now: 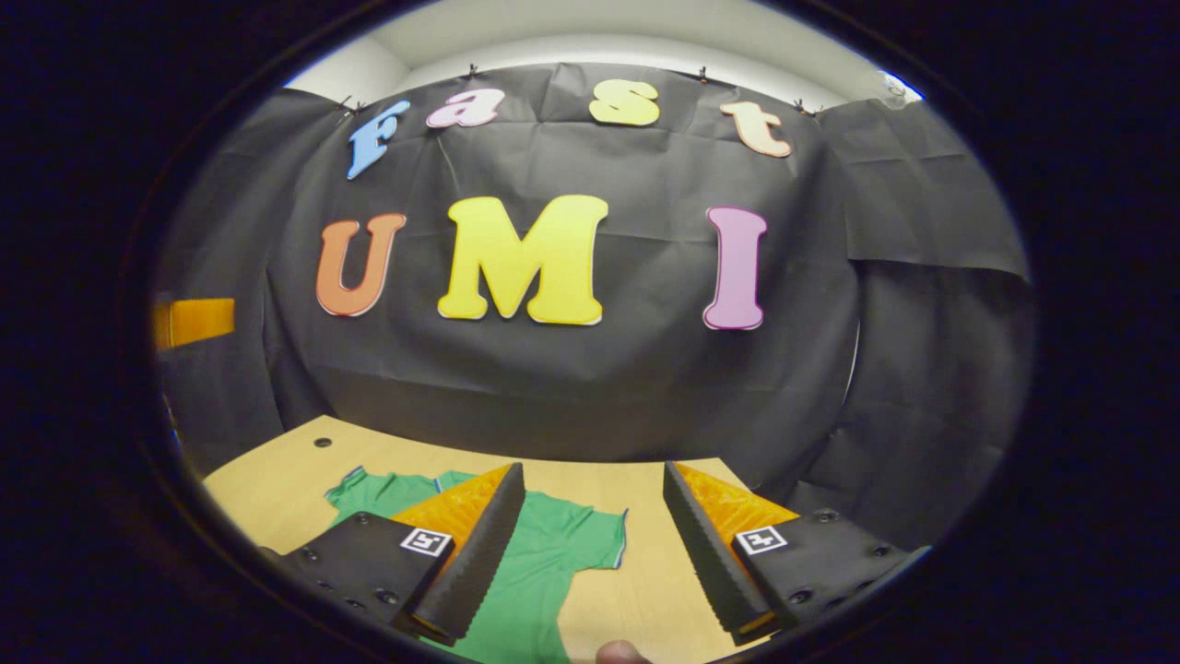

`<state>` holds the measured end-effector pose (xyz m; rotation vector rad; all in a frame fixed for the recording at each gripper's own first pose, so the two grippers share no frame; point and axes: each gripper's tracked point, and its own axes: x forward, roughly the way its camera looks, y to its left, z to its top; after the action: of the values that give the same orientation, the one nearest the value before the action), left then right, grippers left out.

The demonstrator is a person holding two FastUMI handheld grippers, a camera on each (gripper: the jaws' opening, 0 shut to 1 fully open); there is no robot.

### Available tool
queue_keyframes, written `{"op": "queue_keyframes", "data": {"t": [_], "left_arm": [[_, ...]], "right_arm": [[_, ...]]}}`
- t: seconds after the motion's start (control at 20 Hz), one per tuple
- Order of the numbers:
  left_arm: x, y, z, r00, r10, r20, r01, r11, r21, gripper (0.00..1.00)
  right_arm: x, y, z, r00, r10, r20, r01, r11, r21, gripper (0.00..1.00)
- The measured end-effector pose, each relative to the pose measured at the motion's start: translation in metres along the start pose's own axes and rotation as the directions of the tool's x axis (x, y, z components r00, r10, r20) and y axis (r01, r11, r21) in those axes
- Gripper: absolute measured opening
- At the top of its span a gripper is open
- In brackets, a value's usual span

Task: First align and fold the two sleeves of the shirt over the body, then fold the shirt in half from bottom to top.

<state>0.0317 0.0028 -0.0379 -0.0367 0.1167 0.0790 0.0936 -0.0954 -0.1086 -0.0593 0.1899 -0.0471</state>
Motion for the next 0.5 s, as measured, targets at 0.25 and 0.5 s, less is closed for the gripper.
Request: {"op": "queue_keyframes", "data": {"t": [0.25,0.5], "left_arm": [[0.018,0.002,-0.007,0.998,0.05,-0.03,-0.049,0.998,0.028,1.0],[0.033,-0.01,-0.019,0.997,0.038,-0.073,-0.036,0.999,0.03,0.97]], "right_arm": [[0.059,-0.019,-0.05,0.994,0.022,-0.104,-0.022,1.0,-0.001,0.96],[0.115,-0.029,-0.115,0.969,0.032,-0.243,-0.021,0.999,0.048,0.96]]}}
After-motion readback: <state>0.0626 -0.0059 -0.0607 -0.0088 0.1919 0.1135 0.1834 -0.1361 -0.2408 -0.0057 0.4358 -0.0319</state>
